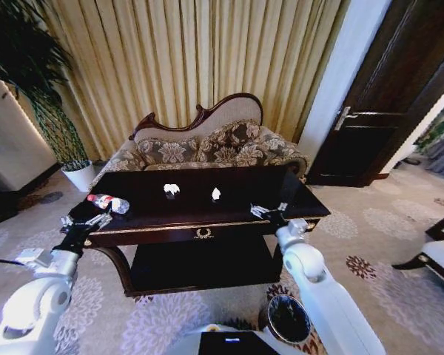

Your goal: Move to the front of the table and place the trash on the table into the trash bin.

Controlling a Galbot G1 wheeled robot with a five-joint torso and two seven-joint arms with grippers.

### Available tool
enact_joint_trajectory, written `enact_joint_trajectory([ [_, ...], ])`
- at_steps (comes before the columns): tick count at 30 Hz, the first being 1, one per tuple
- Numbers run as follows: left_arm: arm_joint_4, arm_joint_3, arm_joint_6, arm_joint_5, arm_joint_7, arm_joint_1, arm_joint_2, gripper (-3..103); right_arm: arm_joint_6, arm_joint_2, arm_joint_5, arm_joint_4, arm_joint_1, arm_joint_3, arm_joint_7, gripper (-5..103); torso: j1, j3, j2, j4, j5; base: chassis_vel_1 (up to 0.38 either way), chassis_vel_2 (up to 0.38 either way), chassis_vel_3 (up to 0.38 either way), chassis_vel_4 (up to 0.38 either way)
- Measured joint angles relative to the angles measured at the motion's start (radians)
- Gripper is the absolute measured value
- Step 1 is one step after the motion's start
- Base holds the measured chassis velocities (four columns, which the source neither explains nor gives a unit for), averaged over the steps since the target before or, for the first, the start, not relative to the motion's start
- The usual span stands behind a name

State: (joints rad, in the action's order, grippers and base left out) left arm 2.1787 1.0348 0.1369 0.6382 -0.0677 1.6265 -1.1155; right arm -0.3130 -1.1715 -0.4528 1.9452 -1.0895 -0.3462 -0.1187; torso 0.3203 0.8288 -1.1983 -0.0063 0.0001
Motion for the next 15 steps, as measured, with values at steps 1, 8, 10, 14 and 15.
enact_joint_trajectory([
  [1, 0.007, 0.007, 0.002, -0.001, 0.001, 0.008, -0.002, 100, -0.012, 0.005, -0.014, -0.010, 0.024, 0.009, 0.000, 100, 0.000, 0.000, 0.000, -0.0001, -0.0001, 0.000, 0.000, 0.000, 0.000],
  [8, 0.050, 0.042, 0.003, -0.008, 0.001, 0.061, -0.028, 100, -0.058, 0.030, -0.047, -0.100, 0.163, 0.084, 0.000, 100, 0.000, 0.000, 0.000, 0.0000, -0.0001, 0.000, 0.000, 0.000, 0.000],
  [10, 0.055, 0.042, 0.003, -0.010, 0.000, 0.066, -0.032, 100, -0.063, 0.034, -0.050, -0.107, 0.175, 0.092, 0.000, 100, 0.000, 0.000, 0.000, 0.0000, -0.0001, 0.000, 0.000, 0.000, 0.000],
  [14, 0.064, 0.033, 0.002, -0.023, -0.001, 0.068, -0.046, 100, -0.081, 0.058, -0.072, -0.132, 0.210, 0.119, 0.000, 100, 0.000, 0.000, 0.000, -0.0004, 0.0000, 0.000, 0.000, 0.000, 0.000],
  [15, 0.066, 0.030, 0.002, -0.024, 0.000, 0.067, -0.048, 100, -0.081, 0.064, -0.075, -0.140, 0.219, 0.126, 0.000, 100, 0.000, 0.000, 0.000, -0.0005, -0.0001, 0.000, 0.000, 0.000, 0.000],
])
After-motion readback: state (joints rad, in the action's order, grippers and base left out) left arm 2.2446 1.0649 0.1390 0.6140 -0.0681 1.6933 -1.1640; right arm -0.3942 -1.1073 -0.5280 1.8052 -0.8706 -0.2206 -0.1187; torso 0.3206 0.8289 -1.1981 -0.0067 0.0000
